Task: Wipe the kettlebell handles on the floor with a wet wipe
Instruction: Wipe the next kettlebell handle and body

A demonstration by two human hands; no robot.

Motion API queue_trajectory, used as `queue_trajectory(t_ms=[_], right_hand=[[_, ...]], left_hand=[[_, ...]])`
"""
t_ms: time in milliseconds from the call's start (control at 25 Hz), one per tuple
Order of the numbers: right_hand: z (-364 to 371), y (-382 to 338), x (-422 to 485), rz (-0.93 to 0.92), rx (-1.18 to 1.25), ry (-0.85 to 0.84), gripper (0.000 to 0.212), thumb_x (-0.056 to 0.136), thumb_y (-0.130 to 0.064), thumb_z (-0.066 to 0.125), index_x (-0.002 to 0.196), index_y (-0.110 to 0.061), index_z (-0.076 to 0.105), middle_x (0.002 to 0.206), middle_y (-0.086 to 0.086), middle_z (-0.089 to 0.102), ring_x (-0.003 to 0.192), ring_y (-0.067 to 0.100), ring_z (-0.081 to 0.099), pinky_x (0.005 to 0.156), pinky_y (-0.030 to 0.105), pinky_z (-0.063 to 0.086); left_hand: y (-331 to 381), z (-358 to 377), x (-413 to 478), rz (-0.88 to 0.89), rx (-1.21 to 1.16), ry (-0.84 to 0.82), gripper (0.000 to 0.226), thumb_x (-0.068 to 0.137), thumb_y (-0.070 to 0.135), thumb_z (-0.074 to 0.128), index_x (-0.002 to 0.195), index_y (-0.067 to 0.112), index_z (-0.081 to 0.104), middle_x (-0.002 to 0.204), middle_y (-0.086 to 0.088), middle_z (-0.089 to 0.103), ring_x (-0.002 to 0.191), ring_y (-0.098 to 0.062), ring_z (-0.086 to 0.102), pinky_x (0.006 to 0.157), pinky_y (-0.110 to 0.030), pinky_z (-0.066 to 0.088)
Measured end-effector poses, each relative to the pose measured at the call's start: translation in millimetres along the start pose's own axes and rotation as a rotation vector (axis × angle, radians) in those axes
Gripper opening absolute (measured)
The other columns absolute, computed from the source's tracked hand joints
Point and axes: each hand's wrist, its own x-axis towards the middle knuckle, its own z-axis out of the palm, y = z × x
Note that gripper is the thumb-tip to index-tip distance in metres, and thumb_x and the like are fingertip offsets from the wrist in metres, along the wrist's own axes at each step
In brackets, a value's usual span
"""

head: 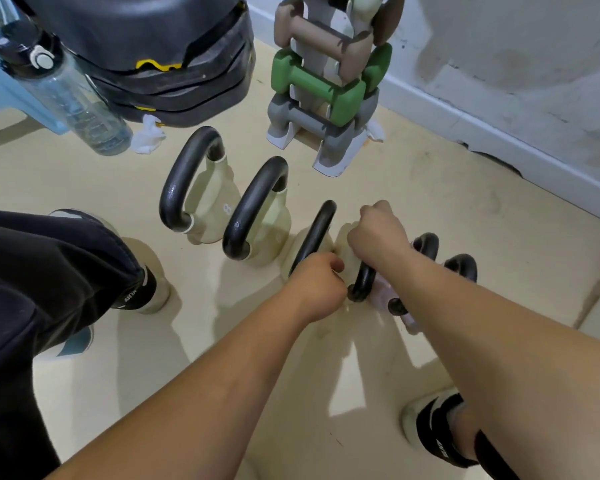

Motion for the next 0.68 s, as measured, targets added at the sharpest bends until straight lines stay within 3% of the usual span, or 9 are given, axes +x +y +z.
queue_trajectory(t_ms=[80, 160, 200, 320, 400, 480, 560, 600, 680], right_hand=[[21, 6, -23, -0.097, -0.009, 0.122, 0.033, 0.075, 0.001, 0.052, 0.109, -0.001, 0.054, 0.139, 0.015, 0.036, 0.119, 0.038, 0.045, 0.084, 0.037, 0.048], [40, 14, -53, -0.171, -0.045, 0.17, 0.066, 0.082, -0.004, 0.057, 0.144, 0.003, 0.038, 0.162, 0.016, 0.011, 0.149, 0.04, 0.016, 0.115, 0.043, 0.032], [47, 18, -69, -0.208, -0.086, 0.174, 0.069, 0.086, -0.005, 0.054, 0.151, 0.002, 0.029, 0.165, 0.015, 0.0, 0.152, 0.039, 0.002, 0.121, 0.046, 0.023], [67, 35, -108, -0.327, -0.128, 0.147, 0.076, 0.086, 0.006, 0.041, 0.157, -0.007, 0.021, 0.165, -0.001, -0.022, 0.15, 0.037, -0.023, 0.119, 0.041, 0.025], [78, 41, -120, -0.34, 0.004, 0.105, 0.089, 0.084, 0.009, 0.041, 0.161, -0.016, 0.003, 0.163, -0.009, -0.029, 0.15, 0.027, -0.029, 0.117, 0.035, 0.024], [72, 31, -112, -0.277, 0.204, 0.16, 0.09, 0.089, 0.004, 0.046, 0.161, -0.017, -0.004, 0.166, -0.001, -0.021, 0.153, 0.024, -0.017, 0.121, 0.031, 0.016], [52, 17, -86, -0.124, 0.428, 0.131, 0.077, 0.096, -0.006, 0.049, 0.16, -0.011, 0.005, 0.167, 0.012, 0.002, 0.154, 0.03, 0.009, 0.119, 0.029, 0.019], [38, 10, -73, -0.002, 0.52, 0.158, 0.065, 0.101, -0.013, 0.045, 0.157, -0.007, 0.013, 0.162, 0.017, 0.019, 0.148, 0.033, 0.026, 0.116, 0.03, 0.027], [12, 1, -46, 0.21, 0.661, 0.137, 0.04, 0.104, -0.018, 0.037, 0.14, -0.001, 0.039, 0.135, 0.022, 0.053, 0.115, 0.035, 0.054, 0.101, 0.04, 0.045]], left_hand=[[1, 1, -5, 0.016, 0.001, -0.005, 0.033, 0.086, 0.005, 0.056, 0.116, 0.014, 0.067, 0.105, -0.002, 0.068, 0.097, -0.023, 0.065, 0.086, -0.035, 0.056], [0, 1, -13, 0.034, 0.059, -0.028, 0.021, 0.082, 0.003, 0.054, 0.098, 0.008, 0.067, 0.09, -0.004, 0.068, 0.086, -0.025, 0.064, 0.08, -0.034, 0.055], [-1, 0, -18, 0.038, 0.117, -0.055, 0.02, 0.081, 0.004, 0.052, 0.096, 0.005, 0.066, 0.093, -0.008, 0.069, 0.089, -0.027, 0.065, 0.084, -0.037, 0.056], [-4, -3, -30, 0.005, 0.235, -0.113, 0.025, 0.088, 0.003, 0.051, 0.107, -0.001, 0.066, 0.114, -0.018, 0.068, 0.107, -0.034, 0.064, 0.097, -0.043, 0.053], [-4, -3, -32, -0.004, 0.226, -0.108, 0.031, 0.09, 0.004, 0.05, 0.115, -0.002, 0.067, 0.117, -0.019, 0.068, 0.112, -0.035, 0.063, 0.098, -0.043, 0.052], [1, 0, -30, 0.043, 0.132, -0.065, 0.026, 0.089, 0.006, 0.05, 0.104, -0.001, 0.07, 0.104, -0.018, 0.072, 0.102, -0.036, 0.067, 0.091, -0.046, 0.055], [9, 3, -24, 0.063, -0.06, 0.021, 0.027, 0.084, 0.01, 0.049, 0.098, 0.005, 0.071, 0.092, -0.014, 0.073, 0.091, -0.033, 0.07, 0.085, -0.045, 0.058], [14, 3, -21, 0.06, -0.141, 0.066, 0.029, 0.081, 0.011, 0.048, 0.101, 0.008, 0.07, 0.093, -0.011, 0.073, 0.09, -0.031, 0.07, 0.086, -0.043, 0.058], [21, 3, -15, 0.075, -0.206, 0.099, 0.029, 0.084, 0.011, 0.048, 0.107, 0.016, 0.066, 0.103, -0.007, 0.072, 0.096, -0.027, 0.069, 0.091, -0.041, 0.057]])
